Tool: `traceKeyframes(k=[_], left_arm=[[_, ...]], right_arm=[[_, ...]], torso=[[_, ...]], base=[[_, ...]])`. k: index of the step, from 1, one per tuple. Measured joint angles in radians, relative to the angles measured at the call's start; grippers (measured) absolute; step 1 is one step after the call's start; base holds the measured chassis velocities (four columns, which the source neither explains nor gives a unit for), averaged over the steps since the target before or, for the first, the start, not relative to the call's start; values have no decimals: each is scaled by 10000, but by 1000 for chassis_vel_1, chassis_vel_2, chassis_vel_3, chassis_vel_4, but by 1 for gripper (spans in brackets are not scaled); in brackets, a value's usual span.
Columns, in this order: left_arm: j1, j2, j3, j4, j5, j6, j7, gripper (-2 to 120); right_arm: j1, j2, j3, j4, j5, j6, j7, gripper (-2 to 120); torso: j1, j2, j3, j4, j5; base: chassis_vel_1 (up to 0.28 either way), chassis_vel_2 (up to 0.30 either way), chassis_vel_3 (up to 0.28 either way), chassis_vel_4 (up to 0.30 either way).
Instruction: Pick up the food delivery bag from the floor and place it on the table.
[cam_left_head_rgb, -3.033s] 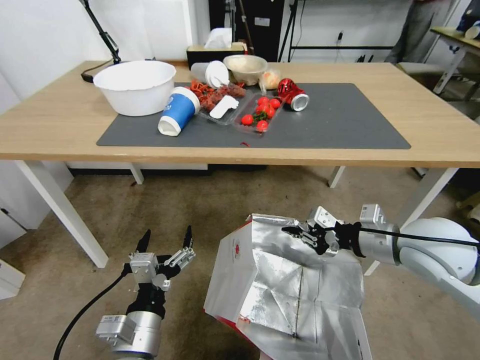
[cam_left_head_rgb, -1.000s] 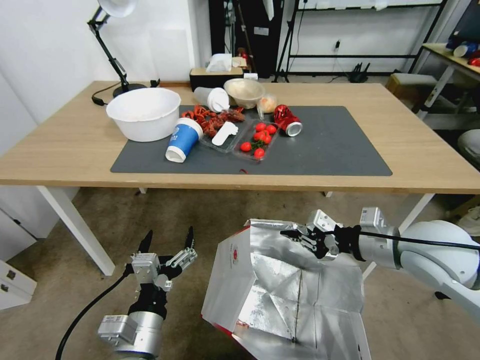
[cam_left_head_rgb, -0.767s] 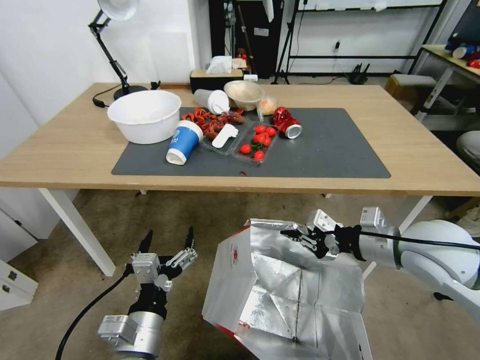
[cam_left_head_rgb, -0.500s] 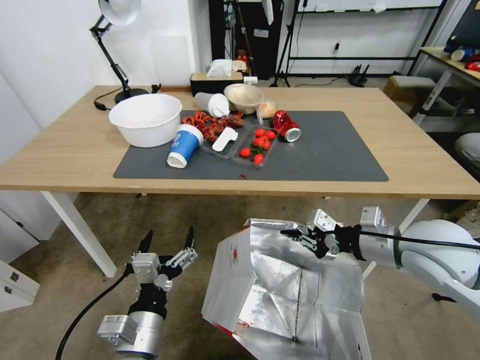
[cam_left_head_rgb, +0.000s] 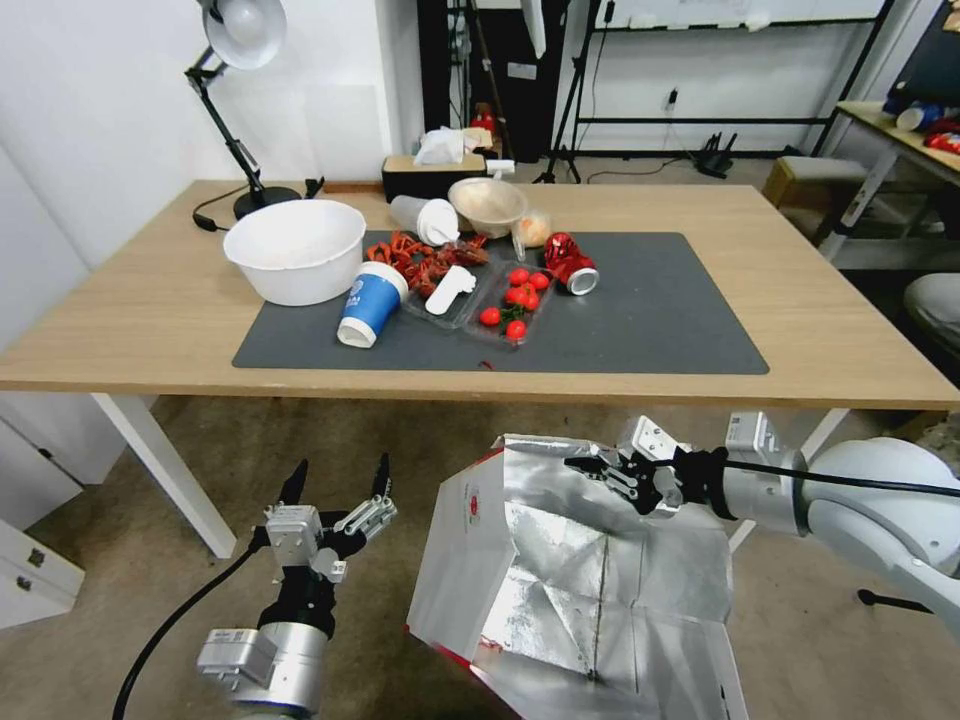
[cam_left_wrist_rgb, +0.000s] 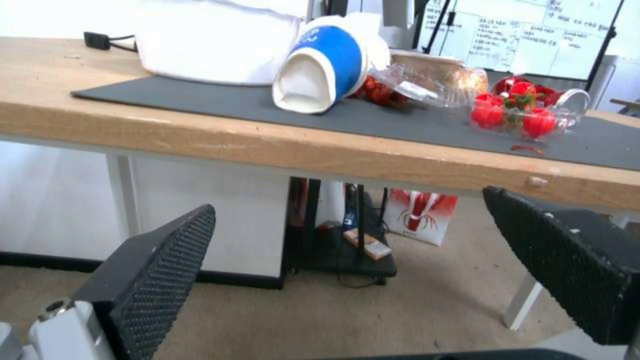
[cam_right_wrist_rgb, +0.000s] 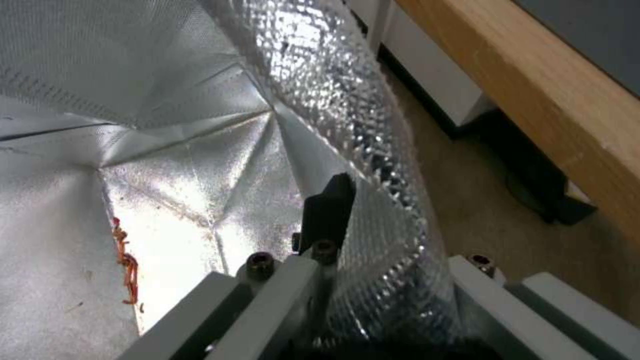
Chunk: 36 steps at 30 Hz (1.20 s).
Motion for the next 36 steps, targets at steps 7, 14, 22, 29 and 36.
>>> traceKeyframes(k=[7,14,22,29,36], left_arm=[[-1,24,-23,13,0,-2,4,100],[-5,12,-25,17,0,-6,6,100],[17,-11,-20,18,21,-18,7,100],[52,-14,-14,-5,30,-26,8,100],[77,-4,0,-53,33,-27,8,100]], right_arm=[[64,35,-46,-22,0,7,4,0],[65,3,-40,-10,0,19,1,0],[26,-3,-16,6,1,32,-13,0],[-7,-3,-11,15,-3,35,-21,0],[-155,-28,130,70,-10,40,-27,0]], torso=[[128,303,177,1,0],[253,590,336,0,1],[411,966,555,0,0],[543,1270,728,0,0],[693,1620,929,0,0]], base=[[0,0,0,0],[0,0,0,0],[0,0,0,0],[0,0,0,0],[0,0,0,0]])
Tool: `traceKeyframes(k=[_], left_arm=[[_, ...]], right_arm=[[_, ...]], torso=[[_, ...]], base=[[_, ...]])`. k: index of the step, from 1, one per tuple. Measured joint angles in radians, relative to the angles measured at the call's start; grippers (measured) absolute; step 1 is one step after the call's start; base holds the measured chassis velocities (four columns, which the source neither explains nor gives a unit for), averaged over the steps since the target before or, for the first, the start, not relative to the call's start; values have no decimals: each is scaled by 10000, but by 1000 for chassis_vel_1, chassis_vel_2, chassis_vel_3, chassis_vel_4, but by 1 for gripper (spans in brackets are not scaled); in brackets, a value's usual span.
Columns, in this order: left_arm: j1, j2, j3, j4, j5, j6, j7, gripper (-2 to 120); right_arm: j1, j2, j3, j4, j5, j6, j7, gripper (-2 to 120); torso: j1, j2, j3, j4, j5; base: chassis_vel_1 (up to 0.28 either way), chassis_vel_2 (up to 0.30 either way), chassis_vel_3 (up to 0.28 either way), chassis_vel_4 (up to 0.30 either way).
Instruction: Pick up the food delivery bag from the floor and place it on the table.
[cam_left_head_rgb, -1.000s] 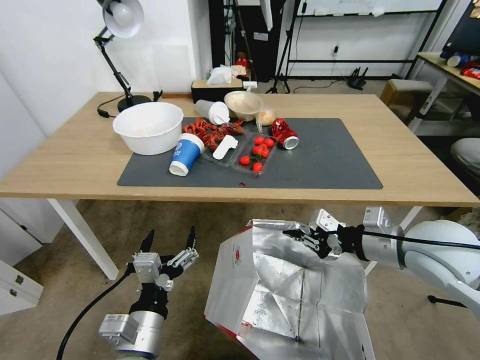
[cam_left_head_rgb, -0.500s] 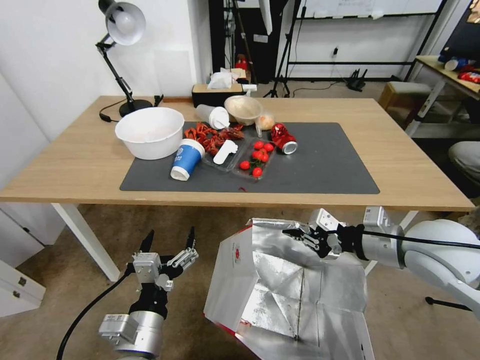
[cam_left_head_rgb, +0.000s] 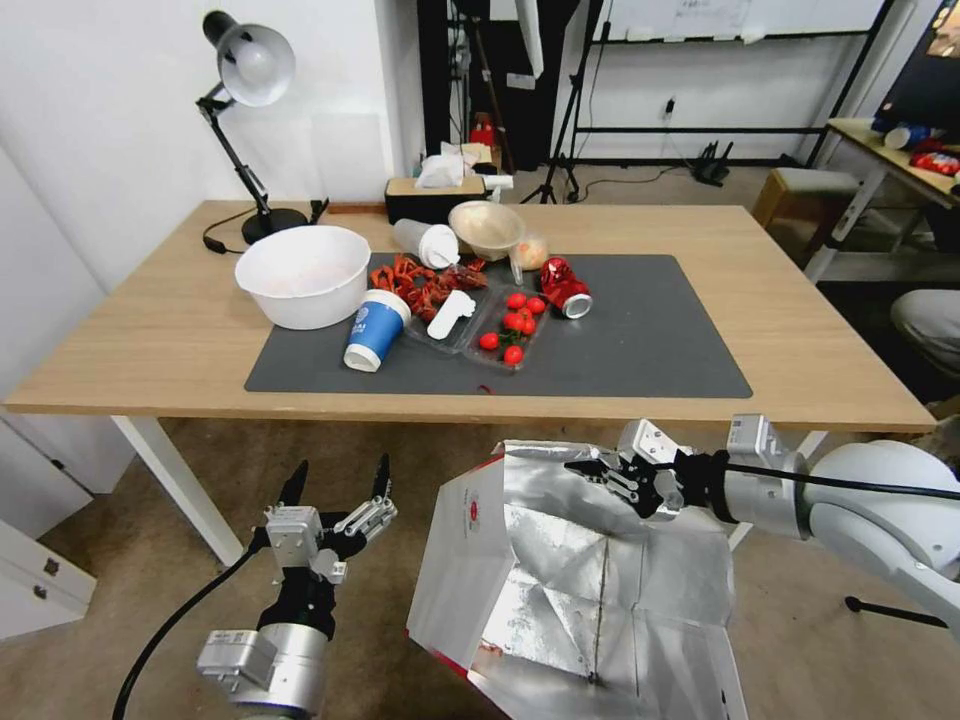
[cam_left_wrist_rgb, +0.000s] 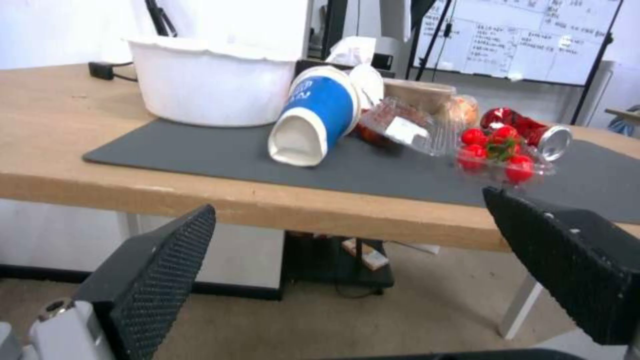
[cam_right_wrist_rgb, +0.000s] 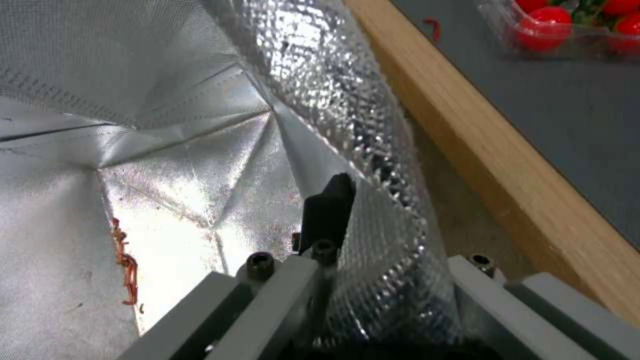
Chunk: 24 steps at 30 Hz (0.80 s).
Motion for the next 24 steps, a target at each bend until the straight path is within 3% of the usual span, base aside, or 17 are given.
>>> traceKeyframes(k=[24], left_arm=[[26,2,0,-44,-8,-4,12,100]], right_arm=[[-102,-14,60,-10,-3,14,2,0]], torso=[[503,1143,641,0,0]], base=[[0,0,0,0]])
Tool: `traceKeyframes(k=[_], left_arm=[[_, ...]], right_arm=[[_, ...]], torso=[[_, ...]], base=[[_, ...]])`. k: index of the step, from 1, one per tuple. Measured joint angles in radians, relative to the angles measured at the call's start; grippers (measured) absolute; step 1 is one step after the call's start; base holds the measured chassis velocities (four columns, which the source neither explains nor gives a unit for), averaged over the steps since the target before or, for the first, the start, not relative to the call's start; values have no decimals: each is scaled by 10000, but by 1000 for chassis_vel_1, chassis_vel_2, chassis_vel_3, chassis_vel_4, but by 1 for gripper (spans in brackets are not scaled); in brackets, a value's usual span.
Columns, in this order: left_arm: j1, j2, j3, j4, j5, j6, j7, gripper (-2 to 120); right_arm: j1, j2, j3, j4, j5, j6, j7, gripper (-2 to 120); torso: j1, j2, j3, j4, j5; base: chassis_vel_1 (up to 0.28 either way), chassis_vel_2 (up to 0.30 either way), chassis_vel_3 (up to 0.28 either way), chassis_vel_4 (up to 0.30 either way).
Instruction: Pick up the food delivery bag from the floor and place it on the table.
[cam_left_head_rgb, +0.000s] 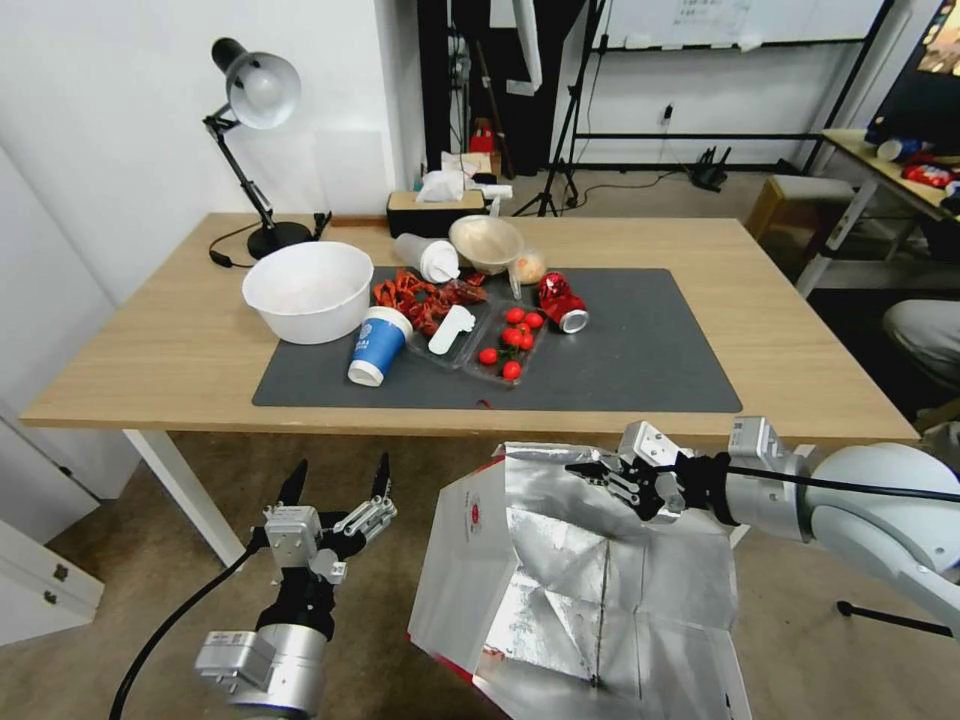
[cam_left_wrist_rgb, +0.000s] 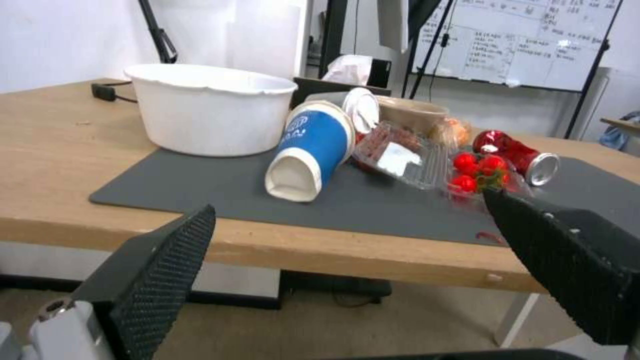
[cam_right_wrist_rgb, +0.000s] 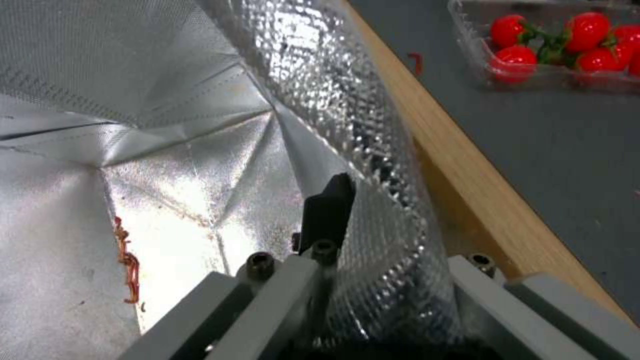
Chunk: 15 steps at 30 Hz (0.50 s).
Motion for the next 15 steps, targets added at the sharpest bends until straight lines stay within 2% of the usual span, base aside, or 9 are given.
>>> traceKeyframes(k=[12,15], left_arm=[[69,17,10,-49,-17,200,-141,100],[140,69,6,-145,-155,275,44,100]], right_arm=[[-22,19,10,-44,0,10,24,0],[-23,26,-5,-56,0,10,29,0]], torso=[[262,579,309,0,-1],[294,640,338,1,1]], base=[[0,0,0,0],[0,0,0,0]])
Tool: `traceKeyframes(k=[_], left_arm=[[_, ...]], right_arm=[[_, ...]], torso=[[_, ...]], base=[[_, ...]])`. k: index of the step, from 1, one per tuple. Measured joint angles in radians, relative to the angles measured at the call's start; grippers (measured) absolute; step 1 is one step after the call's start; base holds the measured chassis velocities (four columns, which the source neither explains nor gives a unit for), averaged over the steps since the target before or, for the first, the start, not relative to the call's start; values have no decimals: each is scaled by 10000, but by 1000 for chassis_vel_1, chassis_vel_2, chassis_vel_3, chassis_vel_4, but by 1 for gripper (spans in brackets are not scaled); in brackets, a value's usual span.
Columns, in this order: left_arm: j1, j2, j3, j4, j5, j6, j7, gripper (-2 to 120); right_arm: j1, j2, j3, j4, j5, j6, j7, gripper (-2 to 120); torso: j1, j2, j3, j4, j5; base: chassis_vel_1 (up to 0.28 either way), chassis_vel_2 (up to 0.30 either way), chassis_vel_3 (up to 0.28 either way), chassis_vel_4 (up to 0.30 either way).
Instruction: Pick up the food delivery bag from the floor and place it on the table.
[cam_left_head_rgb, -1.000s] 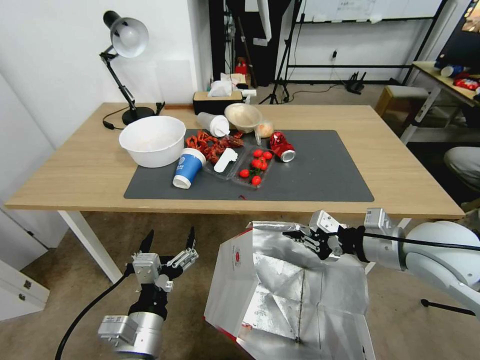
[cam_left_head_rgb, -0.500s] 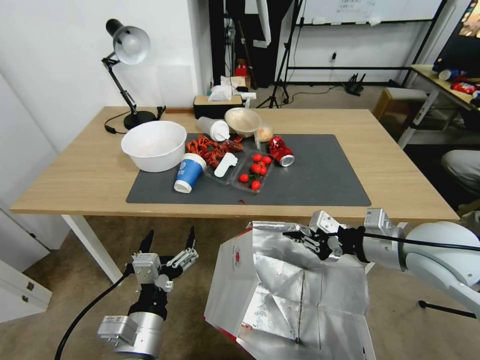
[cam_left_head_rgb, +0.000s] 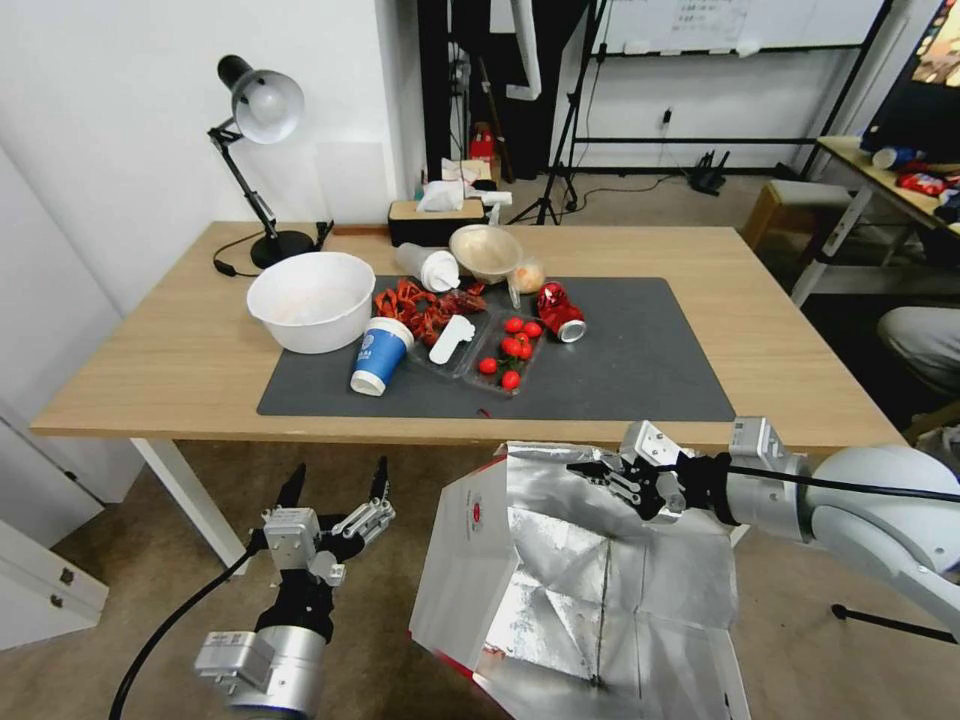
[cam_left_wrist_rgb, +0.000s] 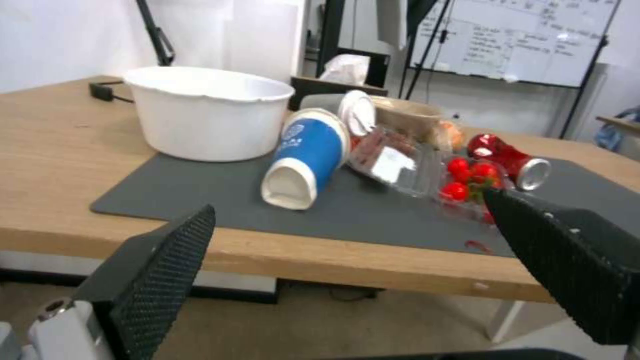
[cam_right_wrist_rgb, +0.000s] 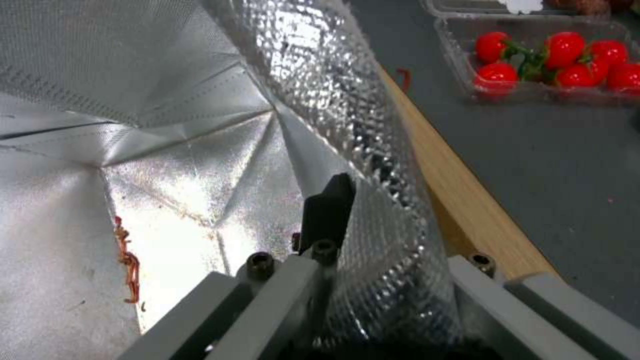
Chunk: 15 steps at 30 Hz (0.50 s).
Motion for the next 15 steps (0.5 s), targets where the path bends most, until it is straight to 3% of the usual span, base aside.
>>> traceKeyframes(k=[15], left_arm=[[12,0,-9,20,76,124,-93,100]], right_arm=[[-493,23,782,129,465,-89,163,0]], torso=[[-17,-45,-28,-1,0]], base=[[0,0,0,0]])
